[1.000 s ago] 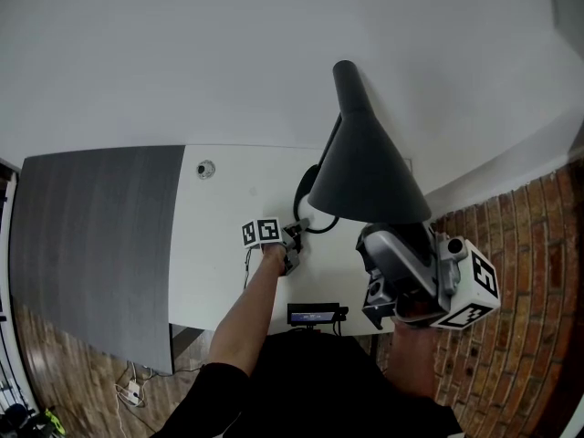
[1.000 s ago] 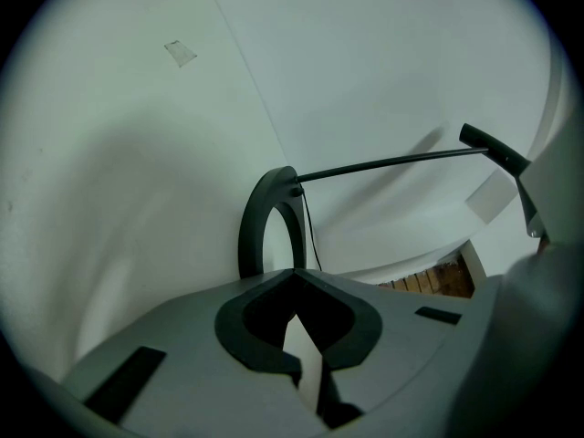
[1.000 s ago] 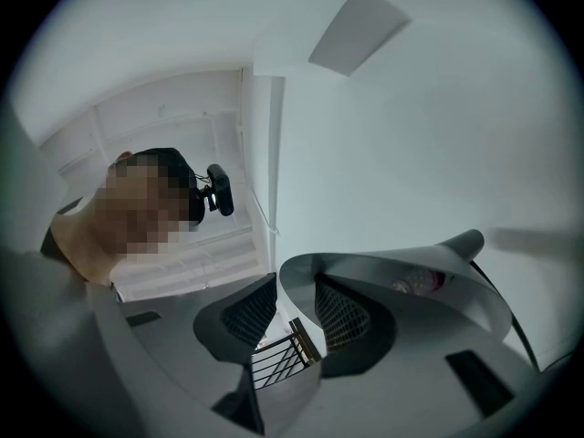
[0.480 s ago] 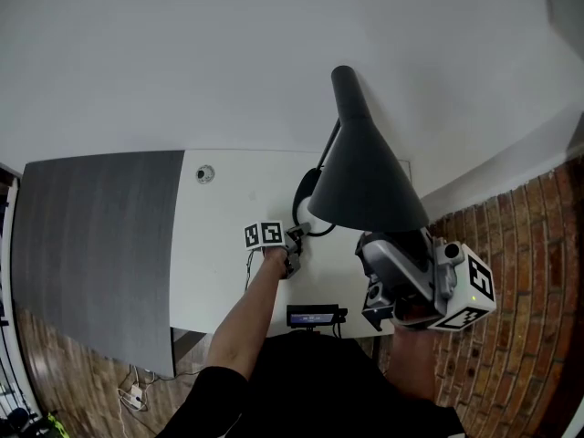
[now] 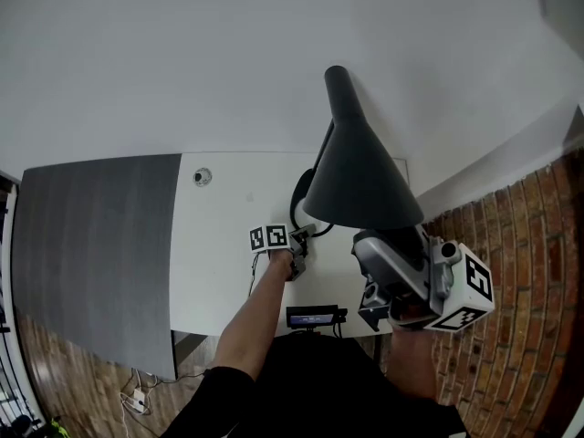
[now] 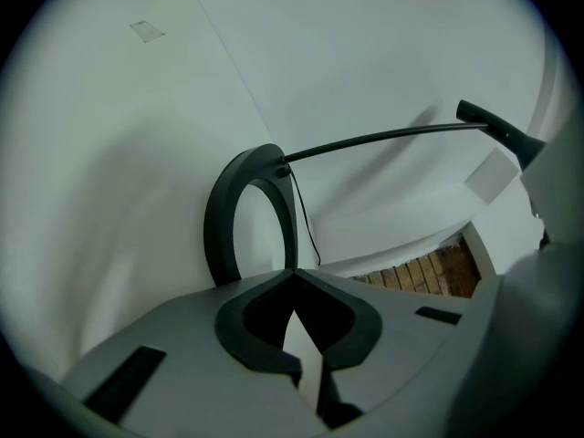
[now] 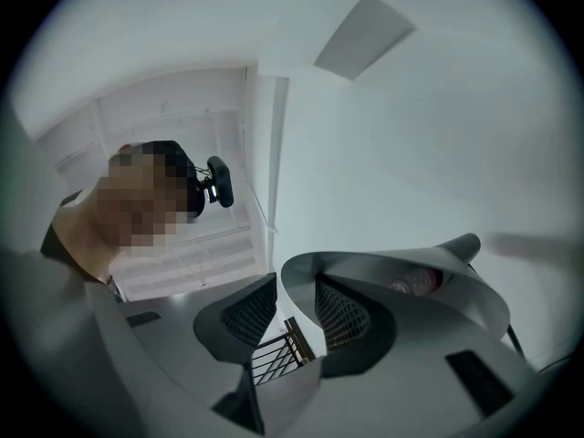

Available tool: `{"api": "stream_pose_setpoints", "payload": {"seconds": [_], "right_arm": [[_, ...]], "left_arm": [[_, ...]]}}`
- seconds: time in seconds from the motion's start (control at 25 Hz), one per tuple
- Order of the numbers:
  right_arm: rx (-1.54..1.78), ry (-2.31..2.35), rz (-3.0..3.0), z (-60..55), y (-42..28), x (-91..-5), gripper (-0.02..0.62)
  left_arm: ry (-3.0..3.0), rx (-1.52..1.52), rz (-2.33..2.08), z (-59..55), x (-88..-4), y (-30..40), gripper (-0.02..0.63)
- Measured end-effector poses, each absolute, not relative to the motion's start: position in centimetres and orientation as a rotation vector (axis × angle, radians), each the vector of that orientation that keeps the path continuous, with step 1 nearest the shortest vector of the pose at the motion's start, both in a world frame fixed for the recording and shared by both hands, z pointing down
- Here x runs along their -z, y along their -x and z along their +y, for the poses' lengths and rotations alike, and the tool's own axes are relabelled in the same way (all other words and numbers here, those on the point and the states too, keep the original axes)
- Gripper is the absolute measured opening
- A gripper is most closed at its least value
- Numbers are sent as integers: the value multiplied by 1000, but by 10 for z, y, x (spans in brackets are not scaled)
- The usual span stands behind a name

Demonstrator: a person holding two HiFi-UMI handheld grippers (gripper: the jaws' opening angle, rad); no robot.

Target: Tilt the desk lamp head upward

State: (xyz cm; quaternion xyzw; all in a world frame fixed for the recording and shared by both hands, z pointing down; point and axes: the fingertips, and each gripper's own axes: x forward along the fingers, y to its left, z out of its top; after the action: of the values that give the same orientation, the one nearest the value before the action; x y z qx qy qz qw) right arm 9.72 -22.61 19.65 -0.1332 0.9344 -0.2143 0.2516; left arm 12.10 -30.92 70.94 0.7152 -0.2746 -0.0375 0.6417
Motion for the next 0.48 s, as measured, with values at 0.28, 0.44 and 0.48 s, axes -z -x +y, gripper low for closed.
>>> {"api": "stream_pose_setpoints", "payload": {"seconds": [0.28,0.44,0.48], "right_arm": [[596,376,2563,-229,-97,-195,140],[601,368,2560,-231,-98,-189,140],[598,367,2561,-232,-99,-187,139]], "left_arm": [[-1634,55,-633,-309,-711,-122,11],[-1634,61,-633,-309,-711,-123,11],[-1634,62,-632,-309,-711,-123,11]]}}
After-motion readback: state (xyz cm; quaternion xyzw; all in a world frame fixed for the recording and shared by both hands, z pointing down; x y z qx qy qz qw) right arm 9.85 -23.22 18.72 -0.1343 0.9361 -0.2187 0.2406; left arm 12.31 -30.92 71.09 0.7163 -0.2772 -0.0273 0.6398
